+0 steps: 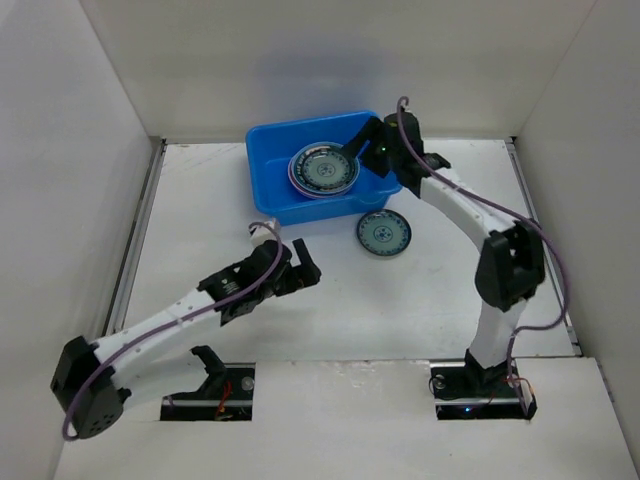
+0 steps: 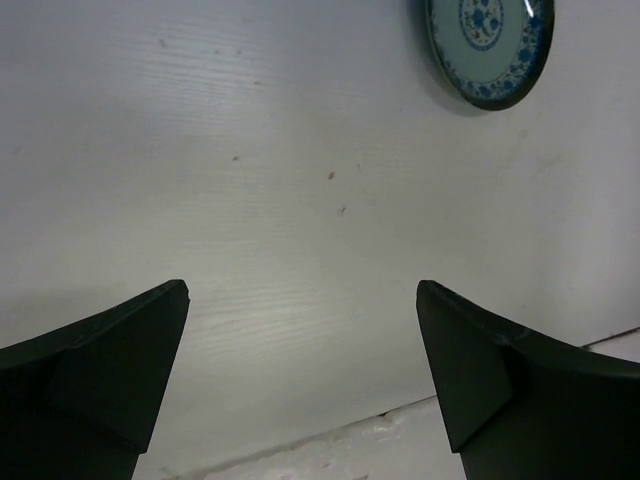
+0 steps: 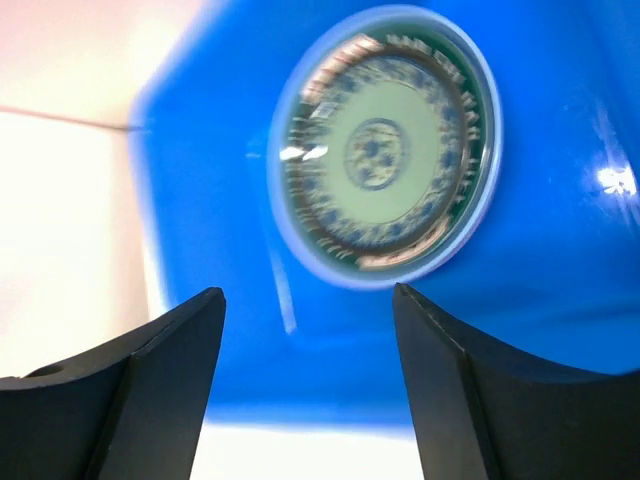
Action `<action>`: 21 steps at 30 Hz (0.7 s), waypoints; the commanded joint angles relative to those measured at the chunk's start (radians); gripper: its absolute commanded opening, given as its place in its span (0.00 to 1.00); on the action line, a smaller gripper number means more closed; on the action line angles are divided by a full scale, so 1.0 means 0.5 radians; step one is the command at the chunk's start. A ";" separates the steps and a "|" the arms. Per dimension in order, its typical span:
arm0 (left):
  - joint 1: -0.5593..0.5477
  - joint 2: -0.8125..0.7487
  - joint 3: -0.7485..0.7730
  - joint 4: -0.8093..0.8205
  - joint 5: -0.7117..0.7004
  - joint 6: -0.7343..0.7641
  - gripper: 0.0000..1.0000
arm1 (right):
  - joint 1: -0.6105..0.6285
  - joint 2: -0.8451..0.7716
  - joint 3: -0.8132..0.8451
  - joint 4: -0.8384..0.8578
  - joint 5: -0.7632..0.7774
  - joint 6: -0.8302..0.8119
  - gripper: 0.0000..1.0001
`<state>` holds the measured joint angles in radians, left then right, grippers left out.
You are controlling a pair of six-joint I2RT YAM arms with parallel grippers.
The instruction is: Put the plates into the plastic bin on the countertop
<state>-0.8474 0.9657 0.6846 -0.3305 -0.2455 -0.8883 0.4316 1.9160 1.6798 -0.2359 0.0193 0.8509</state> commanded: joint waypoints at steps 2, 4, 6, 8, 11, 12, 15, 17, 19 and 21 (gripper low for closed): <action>0.178 0.424 0.008 0.743 0.622 -0.009 0.99 | 0.003 -0.560 -0.288 0.272 0.026 -0.119 0.75; 0.199 0.629 0.063 0.970 0.705 -0.085 0.99 | 0.003 -0.803 -0.521 0.300 0.038 -0.143 0.75; 0.202 0.801 0.119 1.163 0.721 -0.190 0.96 | 0.003 -1.017 -0.751 0.331 0.078 -0.146 0.75; 0.190 0.982 0.162 1.387 0.709 -0.358 0.93 | 0.003 -1.217 -0.975 0.349 0.130 -0.152 0.75; 0.150 1.179 0.177 1.694 0.642 -0.576 0.85 | 0.003 -1.490 -1.245 0.337 0.161 -0.149 0.75; 0.132 1.234 0.177 1.777 0.590 -0.646 0.83 | 0.000 -1.588 -1.340 0.325 0.164 -0.140 0.75; 0.077 1.388 0.177 1.955 0.470 -0.837 0.77 | -0.009 -1.837 -1.543 0.309 0.176 -0.097 0.75; 0.040 1.477 0.186 2.035 0.411 -0.941 0.74 | -0.006 -1.993 -1.659 0.303 0.216 -0.082 0.75; 0.000 1.556 0.195 2.094 0.350 -1.027 0.71 | -0.003 -2.129 -1.749 0.279 0.253 -0.070 0.75; -0.031 1.627 0.205 2.127 0.286 -1.086 0.69 | -0.018 -2.245 -1.804 0.227 0.262 -0.070 0.75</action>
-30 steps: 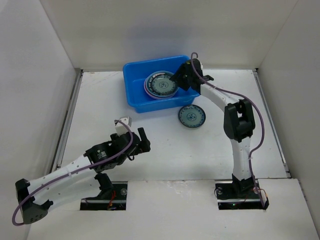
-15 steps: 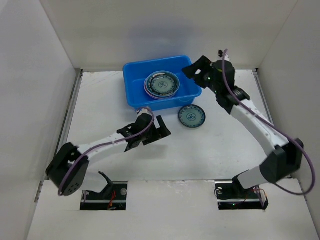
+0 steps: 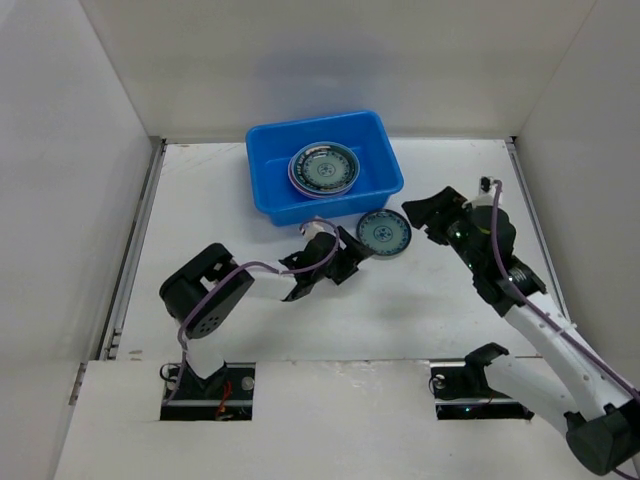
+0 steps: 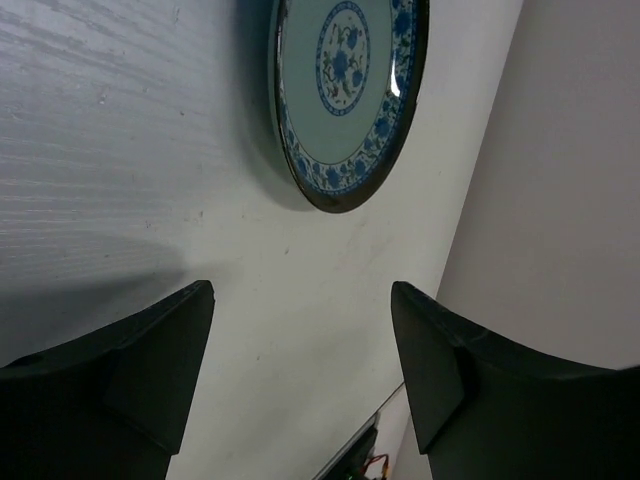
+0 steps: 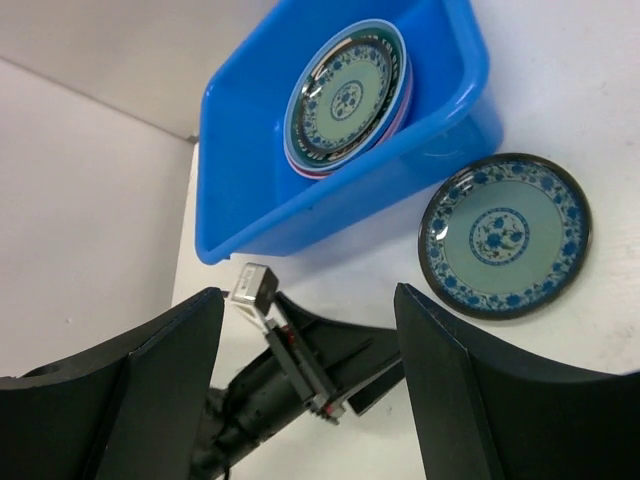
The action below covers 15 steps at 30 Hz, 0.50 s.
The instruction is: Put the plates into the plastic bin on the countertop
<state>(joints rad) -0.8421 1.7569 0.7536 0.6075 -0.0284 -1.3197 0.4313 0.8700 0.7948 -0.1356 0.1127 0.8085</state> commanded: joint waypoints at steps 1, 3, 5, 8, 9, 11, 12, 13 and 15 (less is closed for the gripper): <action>-0.054 0.072 0.067 0.267 -0.179 -0.247 0.68 | -0.026 -0.196 -0.046 0.001 0.075 0.015 0.75; -0.066 0.128 0.073 0.297 -0.234 -0.287 0.65 | -0.048 -0.273 -0.080 -0.035 0.075 0.003 0.75; -0.075 0.177 0.082 0.322 -0.287 -0.315 0.60 | -0.066 -0.356 -0.123 -0.051 0.075 0.006 0.75; -0.084 0.250 0.109 0.356 -0.363 -0.330 0.53 | -0.106 -0.472 -0.203 -0.057 0.060 0.012 0.75; -0.084 0.269 0.119 0.368 -0.388 -0.330 0.50 | -0.122 -0.503 -0.221 -0.069 0.054 0.015 0.75; -0.087 0.306 0.146 0.386 -0.437 -0.333 0.47 | -0.143 -0.543 -0.243 -0.097 0.038 0.018 0.75; -0.091 0.330 0.165 0.390 -0.464 -0.333 0.46 | -0.149 -0.559 -0.249 -0.112 0.032 0.018 0.75; -0.091 0.364 0.192 0.390 -0.486 -0.333 0.45 | -0.158 -0.574 -0.255 -0.121 0.032 0.018 0.75; -0.091 0.419 0.247 0.383 -0.511 -0.346 0.42 | -0.168 -0.620 -0.276 -0.131 0.032 0.018 0.74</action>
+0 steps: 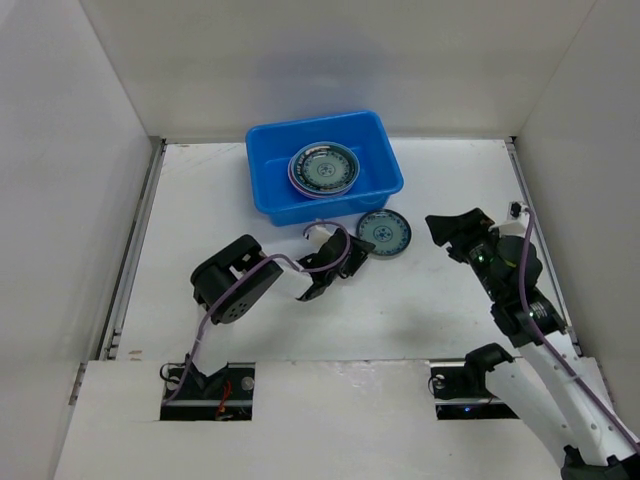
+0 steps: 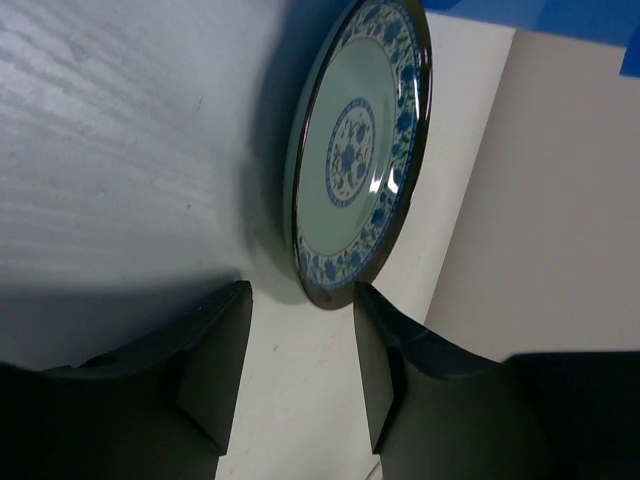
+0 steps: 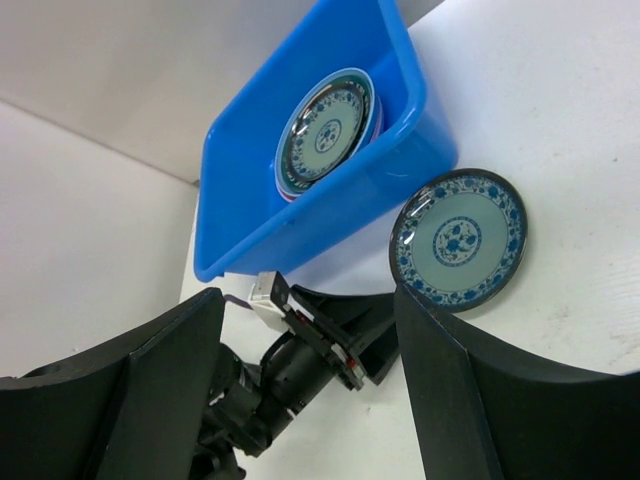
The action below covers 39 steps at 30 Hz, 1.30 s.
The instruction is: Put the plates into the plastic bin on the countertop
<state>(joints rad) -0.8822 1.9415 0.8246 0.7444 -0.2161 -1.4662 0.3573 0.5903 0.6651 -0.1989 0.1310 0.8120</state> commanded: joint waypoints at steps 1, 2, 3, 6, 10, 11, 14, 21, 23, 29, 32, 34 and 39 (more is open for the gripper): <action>-0.010 0.071 0.127 0.110 -0.148 -0.056 0.42 | -0.023 -0.082 -0.026 -0.004 0.002 0.011 0.74; -0.010 0.096 0.155 0.106 -0.157 -0.056 0.41 | -0.029 -0.104 -0.032 -0.004 0.002 0.011 0.74; -0.010 0.111 0.176 0.094 -0.166 -0.059 0.40 | -0.038 -0.122 -0.039 -0.010 0.005 0.011 0.74; -0.010 0.160 0.237 0.064 -0.172 -0.065 0.37 | -0.081 -0.159 -0.048 -0.025 -0.010 0.008 0.74; 0.002 0.173 0.268 -0.022 -0.172 -0.080 0.25 | -0.136 -0.208 -0.057 -0.035 -0.038 -0.010 0.74; 0.005 0.167 0.268 -0.035 -0.172 -0.080 0.20 | -0.154 -0.223 -0.063 -0.035 -0.047 -0.010 0.75; 0.011 0.124 0.247 -0.059 -0.163 -0.080 0.07 | -0.222 -0.254 -0.075 -0.035 -0.096 -0.010 0.75; -0.062 -0.234 0.128 -0.188 -0.108 0.125 0.00 | -0.388 -0.266 -0.045 -0.035 -0.191 -0.029 0.74; -0.081 -0.416 0.042 -0.206 -0.105 0.238 0.00 | -0.452 -0.266 -0.026 -0.038 -0.222 -0.056 0.74; -0.154 -1.167 -0.097 -0.559 -0.209 0.744 0.00 | -0.563 -0.227 0.014 -0.102 -0.213 -0.105 0.74; -0.176 -1.465 0.004 -0.816 -0.344 1.042 0.00 | -0.581 -0.171 0.017 -0.124 -0.216 -0.087 0.73; -0.100 -1.563 0.136 -1.022 -0.399 1.192 0.01 | -0.587 -0.135 0.020 -0.130 -0.234 -0.078 0.73; 0.378 -1.442 0.439 -1.151 -0.253 1.389 0.02 | -0.581 -0.113 0.017 -0.118 -0.241 -0.078 0.73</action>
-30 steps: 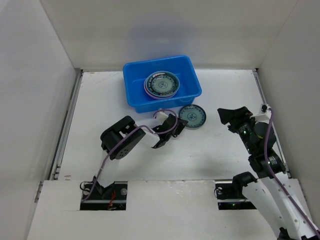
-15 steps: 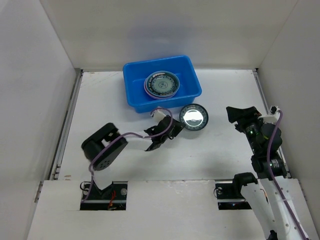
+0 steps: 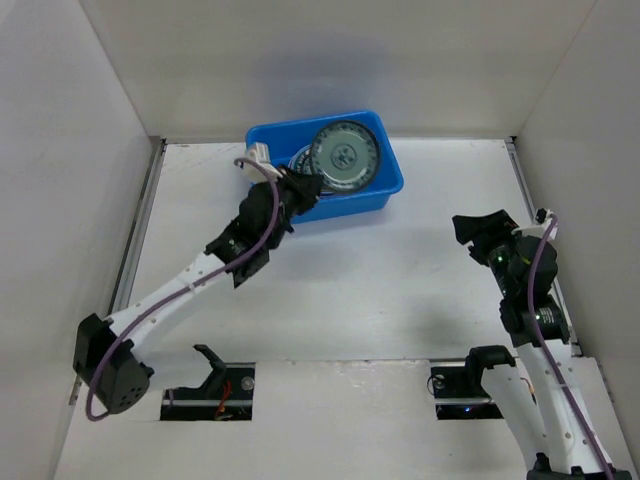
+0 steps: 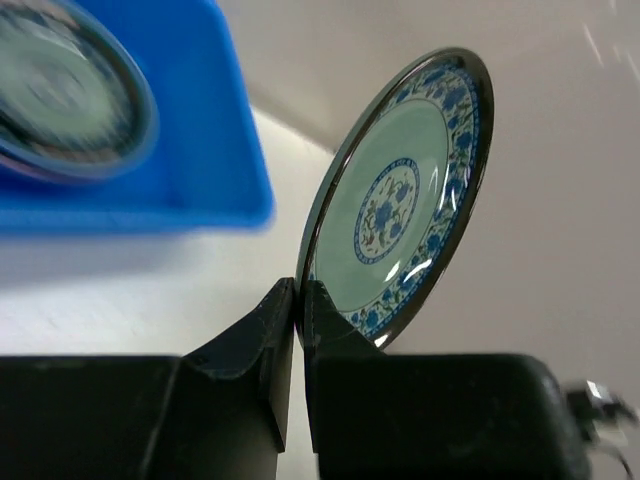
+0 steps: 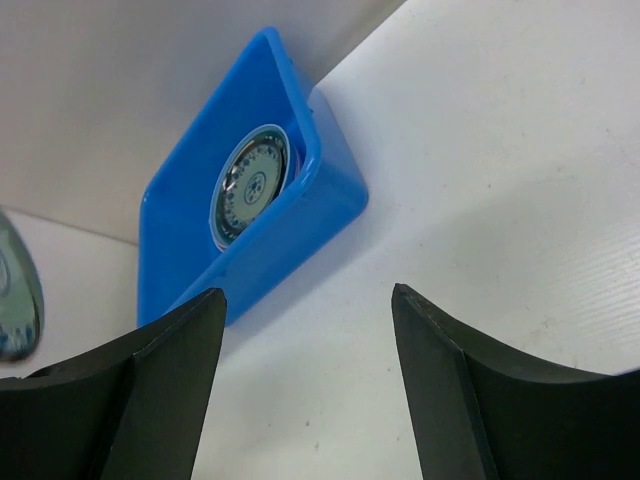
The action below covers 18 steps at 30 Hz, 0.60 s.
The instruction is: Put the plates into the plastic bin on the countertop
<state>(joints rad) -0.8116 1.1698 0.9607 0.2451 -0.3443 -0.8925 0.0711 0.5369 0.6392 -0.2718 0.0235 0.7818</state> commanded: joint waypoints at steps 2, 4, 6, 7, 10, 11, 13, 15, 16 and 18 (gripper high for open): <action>0.415 0.279 0.317 -0.147 0.139 0.251 0.02 | -0.015 0.000 0.069 0.025 -0.028 -0.017 0.73; 0.538 0.494 0.492 -0.131 0.262 0.263 0.02 | -0.018 0.003 0.072 0.019 -0.032 -0.027 0.73; 0.618 0.721 0.679 -0.146 0.357 0.291 0.02 | -0.018 0.003 0.084 0.016 -0.035 -0.036 0.73; 0.649 0.832 0.774 -0.150 0.418 0.315 0.02 | -0.018 0.000 0.090 0.016 -0.035 -0.039 0.73; 0.713 1.160 1.029 -0.159 0.526 0.383 0.02 | -0.021 0.006 0.105 0.013 -0.035 -0.060 0.73; 0.729 1.249 1.088 -0.171 0.538 0.389 0.02 | -0.021 0.006 0.114 0.007 -0.035 -0.076 0.73; 0.759 1.384 1.168 -0.165 0.563 0.401 0.02 | -0.021 0.015 0.133 -0.012 -0.038 -0.097 0.73; 0.787 1.480 1.208 -0.153 0.566 0.420 0.02 | -0.021 0.015 0.136 -0.024 -0.044 -0.106 0.73; 0.802 1.516 1.229 -0.156 0.566 0.420 0.02 | -0.021 0.012 0.136 -0.027 -0.050 -0.112 0.73; 0.833 1.593 1.257 -0.171 0.569 0.432 0.02 | -0.021 0.003 0.133 -0.036 -0.056 -0.116 0.73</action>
<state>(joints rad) -0.4213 1.9804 1.5108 0.1238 -0.0841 -0.7067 0.0669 0.5453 0.6609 -0.2882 0.0109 0.7498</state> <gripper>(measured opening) 0.040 0.730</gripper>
